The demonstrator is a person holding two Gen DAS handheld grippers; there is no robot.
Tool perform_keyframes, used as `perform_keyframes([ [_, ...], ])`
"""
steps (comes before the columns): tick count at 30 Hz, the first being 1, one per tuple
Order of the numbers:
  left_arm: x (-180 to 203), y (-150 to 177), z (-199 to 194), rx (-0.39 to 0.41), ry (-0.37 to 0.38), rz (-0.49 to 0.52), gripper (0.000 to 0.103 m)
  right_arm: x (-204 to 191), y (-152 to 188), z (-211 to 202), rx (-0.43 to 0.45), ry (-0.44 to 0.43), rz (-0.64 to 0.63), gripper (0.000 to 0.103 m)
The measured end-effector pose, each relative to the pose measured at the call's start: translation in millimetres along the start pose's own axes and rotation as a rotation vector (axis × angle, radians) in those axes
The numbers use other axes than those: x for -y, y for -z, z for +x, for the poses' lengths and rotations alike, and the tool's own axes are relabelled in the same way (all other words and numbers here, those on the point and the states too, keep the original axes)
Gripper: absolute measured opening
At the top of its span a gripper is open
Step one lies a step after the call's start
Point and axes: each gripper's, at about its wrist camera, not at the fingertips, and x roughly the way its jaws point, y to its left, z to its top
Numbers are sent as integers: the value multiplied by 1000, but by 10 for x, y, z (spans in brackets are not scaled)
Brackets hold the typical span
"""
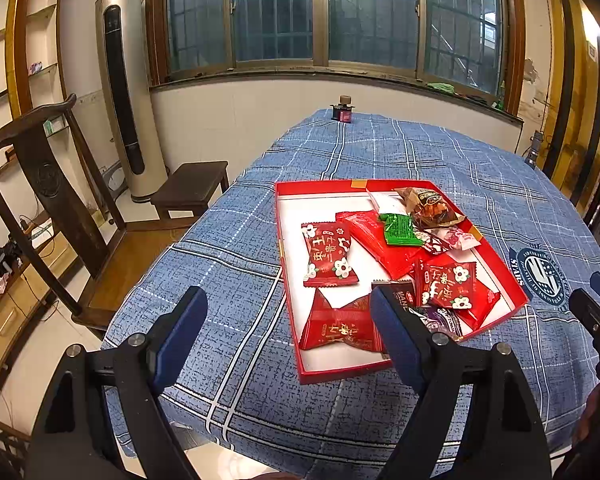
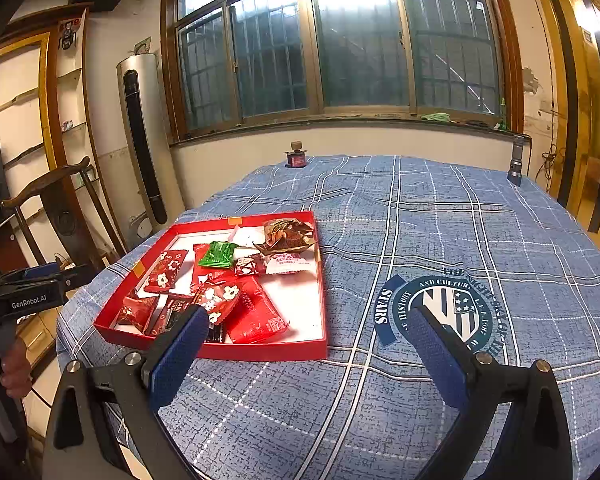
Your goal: Organize snacks
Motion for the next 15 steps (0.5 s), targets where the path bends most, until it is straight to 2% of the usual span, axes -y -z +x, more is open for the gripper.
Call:
perform_keyframes([
  [15, -13, 11, 45, -9, 3, 0, 84, -40, 9, 61, -13, -3, -11, 101],
])
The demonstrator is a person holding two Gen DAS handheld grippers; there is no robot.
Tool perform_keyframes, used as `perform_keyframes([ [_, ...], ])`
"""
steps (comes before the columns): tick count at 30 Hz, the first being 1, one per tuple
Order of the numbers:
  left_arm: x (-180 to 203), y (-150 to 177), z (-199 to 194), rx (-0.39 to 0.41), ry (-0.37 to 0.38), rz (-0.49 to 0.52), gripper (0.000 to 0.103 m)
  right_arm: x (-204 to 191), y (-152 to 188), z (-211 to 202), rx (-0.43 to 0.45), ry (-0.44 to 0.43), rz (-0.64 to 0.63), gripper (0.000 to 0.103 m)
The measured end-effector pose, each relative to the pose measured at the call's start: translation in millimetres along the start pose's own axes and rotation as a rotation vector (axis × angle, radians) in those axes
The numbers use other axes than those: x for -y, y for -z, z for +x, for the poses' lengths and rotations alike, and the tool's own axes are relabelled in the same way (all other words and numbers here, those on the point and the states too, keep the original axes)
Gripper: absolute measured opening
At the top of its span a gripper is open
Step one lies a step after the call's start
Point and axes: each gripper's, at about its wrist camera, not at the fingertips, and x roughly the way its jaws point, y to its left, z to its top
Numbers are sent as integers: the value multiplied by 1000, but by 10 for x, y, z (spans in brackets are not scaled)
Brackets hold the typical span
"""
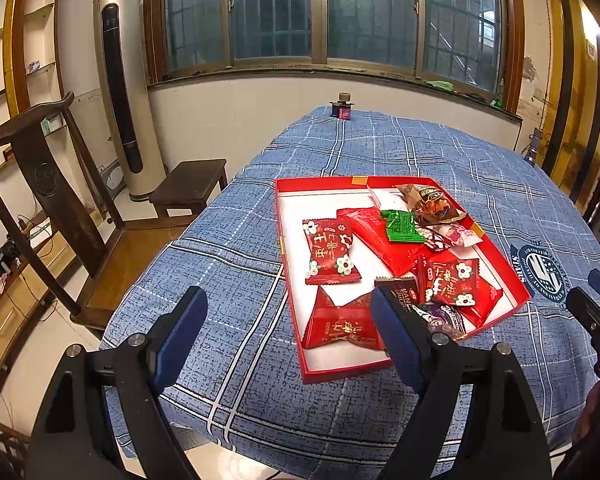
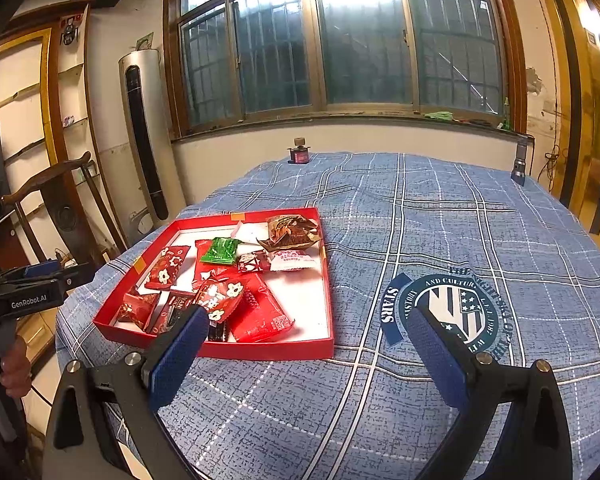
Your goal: Organize snacks
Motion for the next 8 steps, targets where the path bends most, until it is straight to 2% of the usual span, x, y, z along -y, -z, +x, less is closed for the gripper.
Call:
perform_keyframes([
  [5, -21, -1, 1, 14, 0, -11, 84, -20, 4, 28, -7, 0, -5, 101],
  [8, 0, -21, -25, 27, 36, -14, 84, -15, 13, 34, -7, 4, -6, 101],
])
